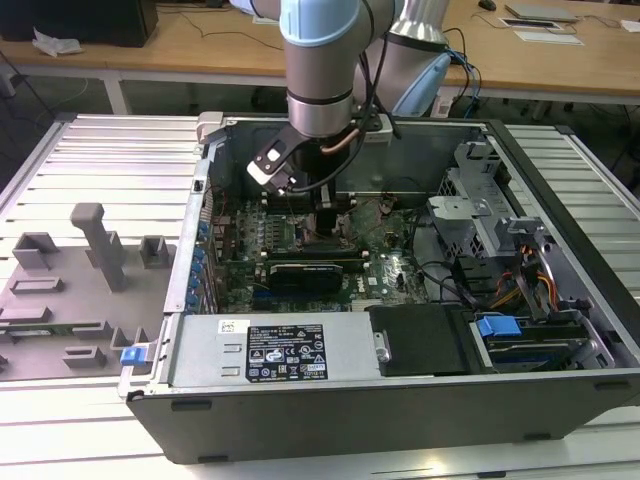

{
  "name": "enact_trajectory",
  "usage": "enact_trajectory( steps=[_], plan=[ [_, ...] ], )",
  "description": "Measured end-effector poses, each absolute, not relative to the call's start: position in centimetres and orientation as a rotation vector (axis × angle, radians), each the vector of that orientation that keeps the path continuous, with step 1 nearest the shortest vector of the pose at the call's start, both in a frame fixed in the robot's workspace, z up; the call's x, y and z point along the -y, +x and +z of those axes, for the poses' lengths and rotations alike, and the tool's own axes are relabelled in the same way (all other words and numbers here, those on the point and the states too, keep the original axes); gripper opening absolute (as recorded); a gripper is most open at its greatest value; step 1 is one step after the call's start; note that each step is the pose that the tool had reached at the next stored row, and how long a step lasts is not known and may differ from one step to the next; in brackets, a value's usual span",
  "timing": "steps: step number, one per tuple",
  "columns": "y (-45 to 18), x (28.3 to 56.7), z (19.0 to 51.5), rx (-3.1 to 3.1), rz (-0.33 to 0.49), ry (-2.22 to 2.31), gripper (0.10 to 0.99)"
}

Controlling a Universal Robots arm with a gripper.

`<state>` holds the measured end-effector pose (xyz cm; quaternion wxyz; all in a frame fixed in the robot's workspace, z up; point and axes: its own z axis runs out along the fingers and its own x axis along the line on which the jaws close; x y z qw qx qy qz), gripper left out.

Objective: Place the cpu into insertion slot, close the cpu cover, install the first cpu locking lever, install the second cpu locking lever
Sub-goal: 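Place the cpu into insertion slot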

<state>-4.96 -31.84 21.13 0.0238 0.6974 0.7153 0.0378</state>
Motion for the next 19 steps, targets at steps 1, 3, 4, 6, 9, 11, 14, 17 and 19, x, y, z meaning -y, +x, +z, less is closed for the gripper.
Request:
enact_trajectory(
  steps=[1,3,4,6,9,11,14,17,19],
  plan=[
    [-5.0,31.8,21.0,-2.214,0.117,2.158,0.541],
    [-5.1,31.8,20.7,-2.214,0.117,2.158,0.541],
    [-5.1,31.8,20.7,-2.214,0.116,2.158,0.541],
    [-5.1,31.8,20.7,-2.214,0.117,2.158,0.541],
    [-5.1,31.9,20.6,-2.214,0.117,2.158,0.541],
    [-5.1,31.9,20.5,-2.214,0.117,2.158,0.541],
    [-5.1,31.9,20.2,-2.214,0.117,2.158,0.541],
    [-5.2,31.9,20.0,-2.213,0.116,2.158,0.541],
    [-5.2,31.9,20.0,-2.213,0.116,2.158,0.541]
  ],
)
